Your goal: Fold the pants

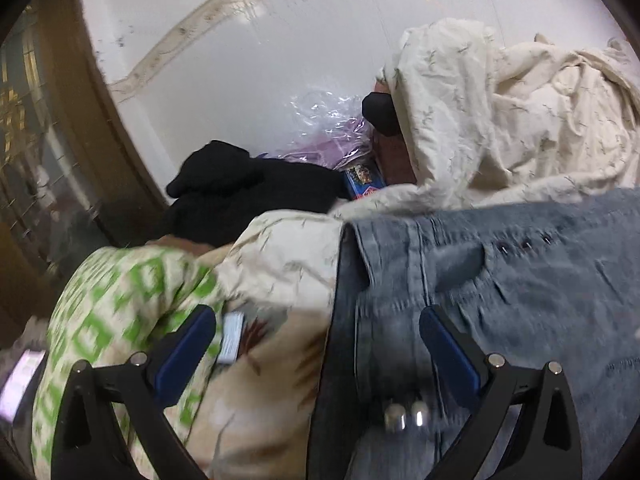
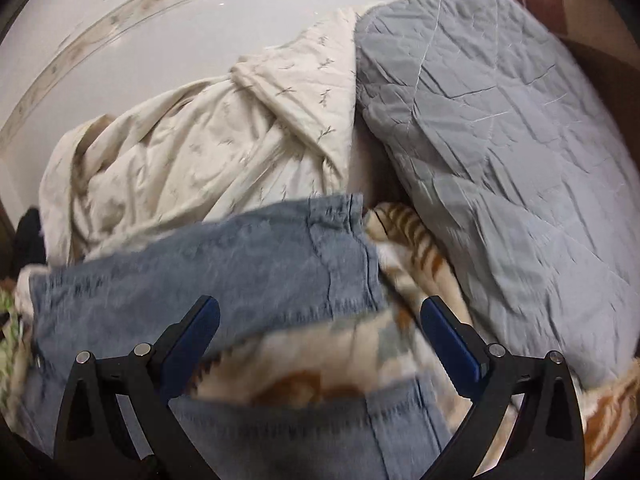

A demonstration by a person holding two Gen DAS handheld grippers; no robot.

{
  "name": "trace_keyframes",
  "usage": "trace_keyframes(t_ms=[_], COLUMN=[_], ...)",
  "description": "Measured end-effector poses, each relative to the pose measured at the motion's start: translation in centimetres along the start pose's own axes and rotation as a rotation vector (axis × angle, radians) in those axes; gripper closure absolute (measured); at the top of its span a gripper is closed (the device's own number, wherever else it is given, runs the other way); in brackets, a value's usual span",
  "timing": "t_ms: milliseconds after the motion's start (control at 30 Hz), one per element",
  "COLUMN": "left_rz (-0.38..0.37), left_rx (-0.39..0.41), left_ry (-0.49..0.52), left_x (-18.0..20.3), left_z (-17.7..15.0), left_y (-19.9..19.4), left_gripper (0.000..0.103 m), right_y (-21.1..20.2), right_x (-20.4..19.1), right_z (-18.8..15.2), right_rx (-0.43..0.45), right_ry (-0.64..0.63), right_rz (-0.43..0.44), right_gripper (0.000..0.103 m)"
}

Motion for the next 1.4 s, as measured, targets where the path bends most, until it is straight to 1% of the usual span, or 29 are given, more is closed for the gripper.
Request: trace_keyframes(t_ms=[100, 167, 233, 300, 367, 433, 500, 567, 600, 633, 667, 700, 733, 767, 833, 900, 1033, 1067, 1133, 1167, 1267, 1333, 1367, 1400], left_rz=[-0.029, -0.046, -0.080, -0.119, -0.139, -0.176, -0.206, -0.226, -0.233, -0.238, -0.246, -0.255, -0.266, -0.278, -0.299, -0.315, -0.335, -0.339, -0.358, -0.369, -0.390, -0.402, -0.403, -0.406], left_rx=[-0.028, -0.048, -0.070, -0.112, -0.140, -0.170, -0.195, -0.221, -0.231, -0.241, -0.251, -0.258, -0.263, -0.265, -0.270, -0.277, -0.299, -0.300, -0.300, -0.302, -0.313, -0.288, -0.276, -0.273], left_ry=[-0.010, -0.004, -0.018, -0.039, -0.056, -0.076, -0.115, -0.139, -0.148, -0.151, -0.148, -0.149, -0.156, -0.163, -0.173, -0.191, -0.217, -0.214, -0.207, -0.207, -0.229, -0.222, -0.218, -0.217], left_x=[0.1, 0.3, 0.3, 0.5, 0.5, 0.8, 0.7, 0.8, 0.9, 0.9, 0.9, 1.0, 0.9, 0.8, 0.5, 0.1, 0.0, 0.2, 0.6, 0.7, 0.3, 0.0, -0.2, -0.3], left_z=[2.6, 3.8, 4.7, 5.2, 5.8, 6.3, 6.6, 6.8, 6.7, 6.6, 6.5, 6.3, 6.2, 6.2, 6.3, 6.3, 6.3, 6.3, 6.3, 6.2, 6.0, 6.1, 6.1, 6.0], left_y=[2.8, 4.4, 5.9, 7.6, 9.1, 10.5, 11.6, 12.6, 13.0, 13.4, 13.6, 13.8, 13.8, 13.9, 13.9, 14.0, 14.6, 14.5, 14.3, 14.3, 13.5, 12.3, 11.7, 11.2], left_gripper=[0.000, 0.000, 0.000, 0.000, 0.002, 0.004, 0.014, 0.015, 0.020, 0.023, 0.027, 0.028, 0.029, 0.031, 0.032, 0.040, 0.044, 0.048, 0.055, 0.060, 0.061, 0.061, 0.060, 0.057], right_y=[3.0, 4.9, 6.5, 8.5, 10.3, 11.8, 13.1, 13.8, 14.1, 14.3, 14.6, 14.9, 15.1, 15.3, 15.3, 15.2, 15.2, 16.0, 16.2, 16.4, 15.9, 15.2, 14.8, 14.5], right_x=[0.9, 1.5, 2.0, 2.5, 3.4, 4.1, 4.6, 4.8, 4.8, 4.7, 4.7, 4.6, 4.5, 4.4, 4.2, 4.1, 4.1, 4.1, 4.1, 4.1, 3.9, 4.2, 4.5, 4.7], right_z=[3.3, 5.1, 6.3, 7.5, 8.1, 8.2, 7.9, 7.6, 7.3, 7.0, 6.8, 6.4, 6.2, 5.9, 5.2, 4.8, 4.2, 4.6, 4.5, 4.4, 4.5, 4.5, 4.6, 4.6], right_rx=[-0.050, -0.075, -0.093, -0.113, -0.125, -0.147, -0.166, -0.171, -0.170, -0.173, -0.179, -0.192, -0.199, -0.207, -0.210, -0.205, -0.205, -0.208, -0.213, -0.214, -0.209, -0.199, -0.188, -0.176], right_ry=[0.054, 0.101, 0.122, 0.123, 0.135, 0.160, 0.185, 0.195, 0.201, 0.201, 0.202, 0.206, 0.209, 0.215, 0.222, 0.217, 0.237, 0.248, 0.260, 0.260, 0.260, 0.257, 0.256, 0.257], right_rz=[0.021, 0.026, 0.027, -0.012, -0.055, -0.065, -0.055, -0.042, -0.045, -0.040, -0.034, -0.024, -0.013, 0.004, 0.017, 0.023, 0.027, 0.029, 0.036, 0.039, 0.051, 0.057, 0.053, 0.052], right_gripper=[0.002, 0.003, 0.004, 0.006, 0.014, 0.017, 0.018, 0.018, 0.019, 0.021, 0.026, 0.028, 0.034, 0.038, 0.038, 0.038, 0.038, 0.038, 0.038, 0.038, 0.037, 0.037, 0.037, 0.036])
Point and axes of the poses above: each gripper's, at about its wrist camera, not at the fingertips, and y roughly the way its jaws point, x to its right, z to its top, the point moved 6 cm from there along y, roughly the way its jaws point, and after that the axes turned 3 degrees about -x, right-handed, at the moved point
